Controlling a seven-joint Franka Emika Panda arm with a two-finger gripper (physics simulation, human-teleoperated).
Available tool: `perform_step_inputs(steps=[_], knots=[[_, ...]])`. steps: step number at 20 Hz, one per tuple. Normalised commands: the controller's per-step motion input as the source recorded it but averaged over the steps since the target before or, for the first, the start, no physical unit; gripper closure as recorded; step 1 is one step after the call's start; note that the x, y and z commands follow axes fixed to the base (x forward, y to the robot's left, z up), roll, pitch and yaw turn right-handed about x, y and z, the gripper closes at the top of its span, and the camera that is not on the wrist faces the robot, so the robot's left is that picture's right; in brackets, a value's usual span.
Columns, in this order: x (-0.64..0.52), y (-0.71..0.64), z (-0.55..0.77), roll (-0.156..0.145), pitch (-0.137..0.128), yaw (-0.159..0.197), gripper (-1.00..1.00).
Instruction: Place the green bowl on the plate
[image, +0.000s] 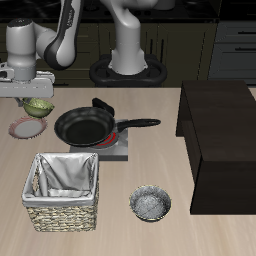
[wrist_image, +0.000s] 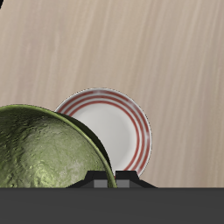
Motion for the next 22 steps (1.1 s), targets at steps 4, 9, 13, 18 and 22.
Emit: perform_step_inputs(steps=[4, 9, 13, 18, 22], knots=[[0.1, 0.03, -0.19, -0.012, 0.024, 0.033, 1.0], [0.2, -0.06, -0.25, -0.067, 0.073, -0.006, 1.0], [0.24, -0.04, -0.24, -0.051, 0.093, 0.001, -1.0], [-0.05, 0.0, 0.01, -0.04, -0.028, -0.001, -1.0], [-0.04, 0.08, 0.05, 0.015, -0.02, 0.016, -1.0]])
